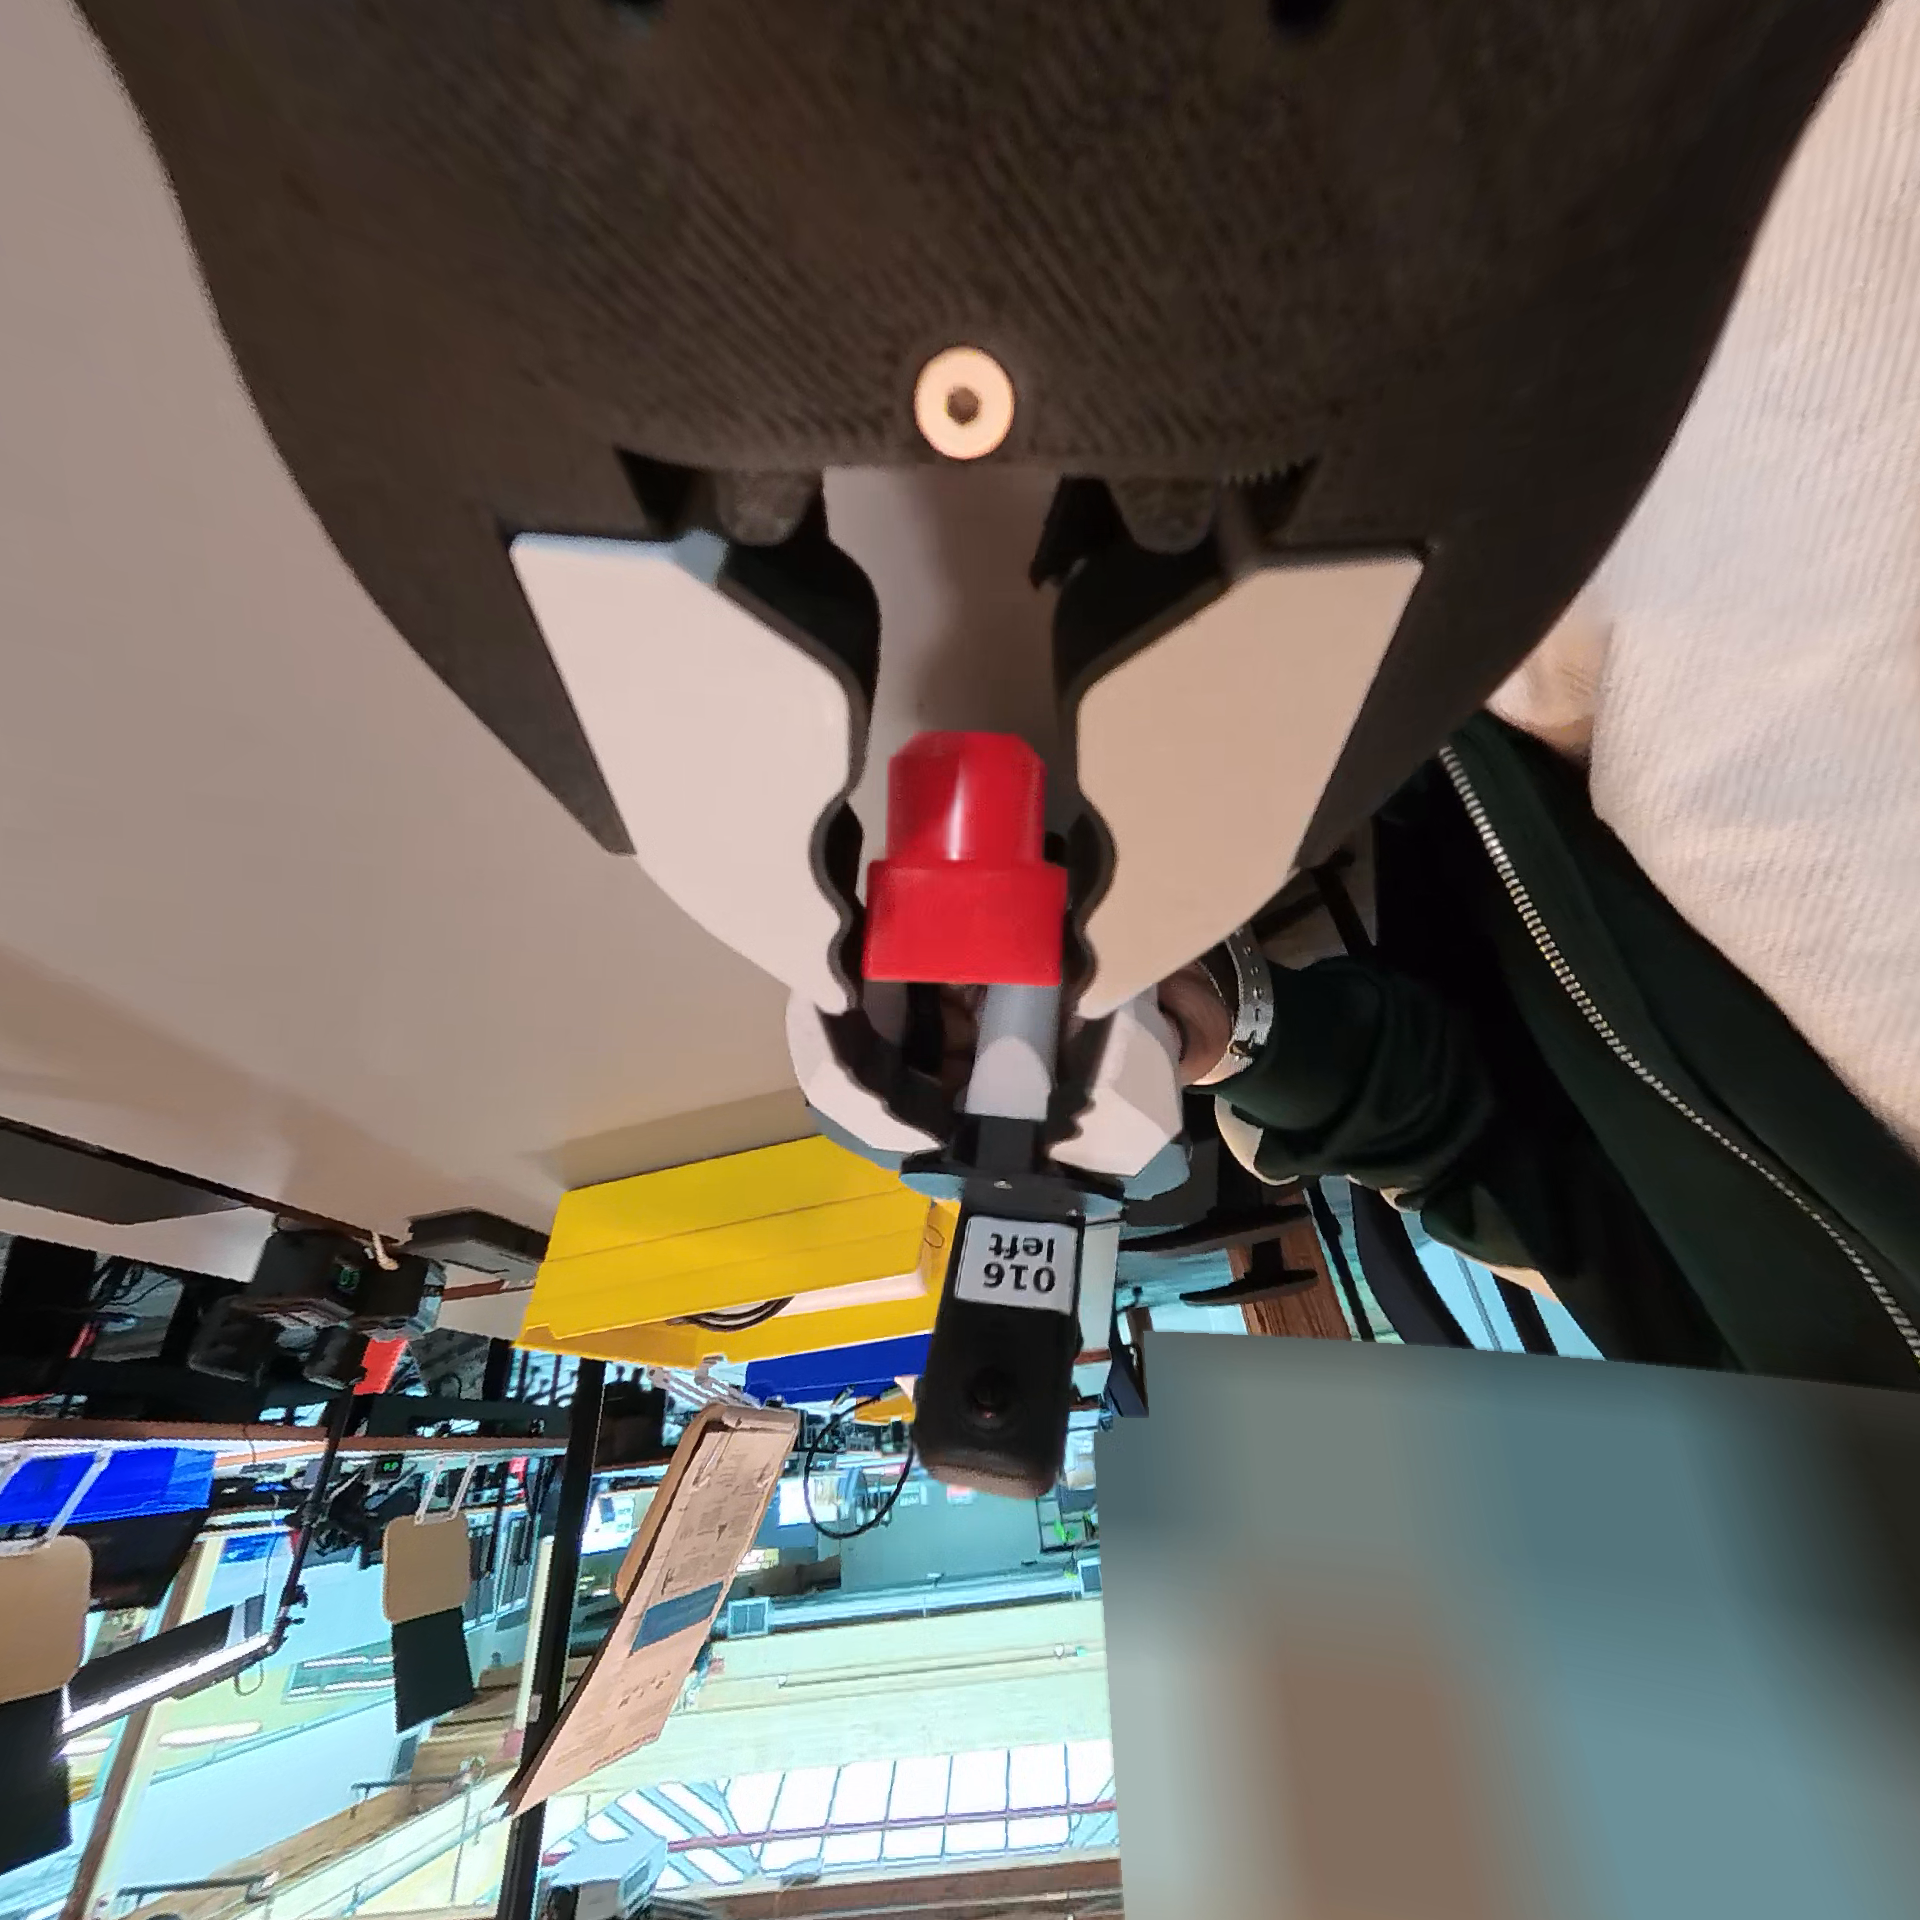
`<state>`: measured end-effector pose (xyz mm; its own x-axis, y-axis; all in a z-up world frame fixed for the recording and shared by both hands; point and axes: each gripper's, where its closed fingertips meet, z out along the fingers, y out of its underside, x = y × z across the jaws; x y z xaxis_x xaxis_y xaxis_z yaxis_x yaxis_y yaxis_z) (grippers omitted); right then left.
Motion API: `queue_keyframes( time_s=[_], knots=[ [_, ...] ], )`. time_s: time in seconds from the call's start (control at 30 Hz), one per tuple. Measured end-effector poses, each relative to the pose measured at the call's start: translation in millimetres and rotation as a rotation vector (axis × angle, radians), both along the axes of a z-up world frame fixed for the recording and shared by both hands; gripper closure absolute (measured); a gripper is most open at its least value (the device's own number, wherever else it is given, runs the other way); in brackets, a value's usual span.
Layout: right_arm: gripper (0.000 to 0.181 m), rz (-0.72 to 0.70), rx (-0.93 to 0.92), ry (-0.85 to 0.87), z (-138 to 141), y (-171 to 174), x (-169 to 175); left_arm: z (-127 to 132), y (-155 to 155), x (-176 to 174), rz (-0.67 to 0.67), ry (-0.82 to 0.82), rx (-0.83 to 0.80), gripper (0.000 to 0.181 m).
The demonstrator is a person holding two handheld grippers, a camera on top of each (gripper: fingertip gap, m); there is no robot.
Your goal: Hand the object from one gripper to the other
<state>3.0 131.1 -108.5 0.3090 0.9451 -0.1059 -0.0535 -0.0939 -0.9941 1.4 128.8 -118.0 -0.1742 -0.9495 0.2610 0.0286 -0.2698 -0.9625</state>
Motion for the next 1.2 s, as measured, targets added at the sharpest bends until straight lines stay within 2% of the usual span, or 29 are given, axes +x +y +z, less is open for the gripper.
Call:
queue_keyframes(
  time_s=[0.07, 0.17, 0.4, 0.67, 0.8, 0.93, 1.1, 1.13, 1.2],
  knots=[
    [0.145, -0.004, -0.023, 0.039, 4, 3, 5, -1, 2, 1, 0.012, 0.004, -0.004, 0.113],
    [0.145, -0.018, -0.057, 0.079, 6, 8, 12, -3, 2, 2, 0.006, 0.015, -0.015, 0.113],
    [0.145, -0.007, -0.053, 0.039, 1, 5, 8, -12, 2, 5, 0.017, 0.068, -0.001, 0.112],
    [0.145, 0.045, -0.022, -0.065, -7, -7, -4, -34, -13, 11, -0.016, 0.239, 0.164, 0.128],
    [0.145, 0.089, -0.049, -0.069, -7, -14, -8, -47, -24, 13, -0.064, 0.318, 0.250, 0.145],
    [0.145, 0.107, -0.057, -0.086, -10, -17, -13, -55, -30, 15, -0.092, 0.364, 0.271, 0.145],
    [0.145, 0.096, -0.040, -0.063, -5, -17, -13, -48, -29, 15, -0.090, 0.333, 0.228, 0.146],
    [0.139, 0.083, -0.037, -0.050, -4, -14, -11, -45, -28, 15, -0.084, 0.314, 0.213, 0.146],
    [0.112, 0.032, -0.023, -0.007, 2, -7, -7, -39, -24, 14, -0.068, 0.280, 0.182, 0.146]
  ],
)
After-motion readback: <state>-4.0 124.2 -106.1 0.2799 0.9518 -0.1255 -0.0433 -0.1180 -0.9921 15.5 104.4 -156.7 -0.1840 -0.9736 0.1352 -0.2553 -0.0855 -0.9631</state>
